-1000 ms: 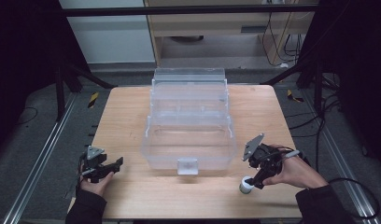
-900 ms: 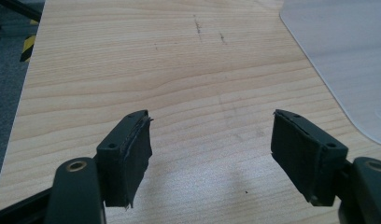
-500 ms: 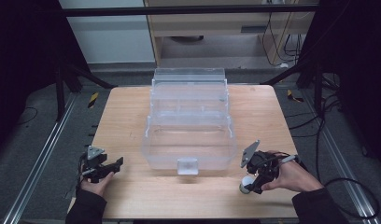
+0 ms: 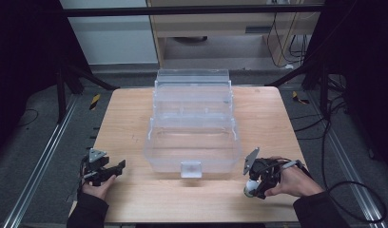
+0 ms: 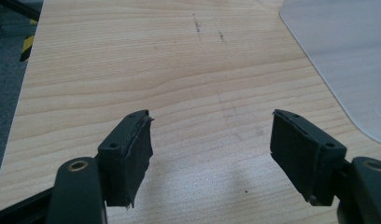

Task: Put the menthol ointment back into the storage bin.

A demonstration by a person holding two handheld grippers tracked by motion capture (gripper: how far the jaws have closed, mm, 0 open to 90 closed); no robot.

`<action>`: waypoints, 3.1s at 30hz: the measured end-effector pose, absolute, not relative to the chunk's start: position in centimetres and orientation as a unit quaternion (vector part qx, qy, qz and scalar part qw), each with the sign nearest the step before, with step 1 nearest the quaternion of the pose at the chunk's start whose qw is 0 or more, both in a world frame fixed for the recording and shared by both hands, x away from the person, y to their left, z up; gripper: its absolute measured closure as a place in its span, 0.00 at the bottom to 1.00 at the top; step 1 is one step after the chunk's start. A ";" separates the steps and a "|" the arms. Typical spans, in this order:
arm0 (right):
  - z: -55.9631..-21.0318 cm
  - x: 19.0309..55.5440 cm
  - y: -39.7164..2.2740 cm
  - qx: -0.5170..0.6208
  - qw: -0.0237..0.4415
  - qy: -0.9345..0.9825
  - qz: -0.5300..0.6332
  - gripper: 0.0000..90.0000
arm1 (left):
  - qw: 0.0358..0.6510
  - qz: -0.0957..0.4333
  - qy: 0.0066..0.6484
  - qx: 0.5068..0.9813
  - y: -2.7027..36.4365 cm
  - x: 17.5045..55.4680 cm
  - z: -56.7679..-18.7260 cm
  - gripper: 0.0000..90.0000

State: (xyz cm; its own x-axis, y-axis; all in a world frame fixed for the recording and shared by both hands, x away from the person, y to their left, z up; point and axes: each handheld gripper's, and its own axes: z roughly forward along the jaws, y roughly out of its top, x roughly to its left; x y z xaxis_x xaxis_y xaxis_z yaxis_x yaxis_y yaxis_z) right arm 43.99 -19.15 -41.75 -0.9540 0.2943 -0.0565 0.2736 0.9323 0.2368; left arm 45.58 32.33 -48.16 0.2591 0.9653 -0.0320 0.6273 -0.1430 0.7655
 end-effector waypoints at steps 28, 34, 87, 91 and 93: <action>-44.0 44.5 -18.4 0.119 0.021 0.989 0.086 0.51 | 0.341 0.246 0.556 0.717 32.3 45.6 -48.2 0.32; -44.3 44.6 -18.2 0.119 0.016 0.990 0.079 0.55 | 0.340 0.246 0.556 0.717 32.3 45.6 -48.2 0.32; -35.5 45.7 -18.0 0.159 0.045 0.980 0.113 0.56 | 0.337 0.240 0.557 0.721 32.1 45.9 -48.4 0.32; -34.4 45.8 -17.9 0.162 0.052 0.978 0.118 0.56 | 0.337 0.240 0.556 0.721 32.0 45.9 -48.4 0.32; -34.2 45.9 -17.9 0.160 0.055 0.978 0.120 0.56 | 0.337 0.240 0.556 0.721 32.0 45.9 -48.4 0.32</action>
State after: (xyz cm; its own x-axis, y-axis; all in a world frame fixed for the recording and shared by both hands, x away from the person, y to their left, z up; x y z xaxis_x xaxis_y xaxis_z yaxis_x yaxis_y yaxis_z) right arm 45.86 -17.85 -34.15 -0.9429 0.3258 -0.0691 0.2995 0.9202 0.2519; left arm 45.92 31.96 -48.38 0.2673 0.9632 -0.0285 0.6399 -0.1554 0.7525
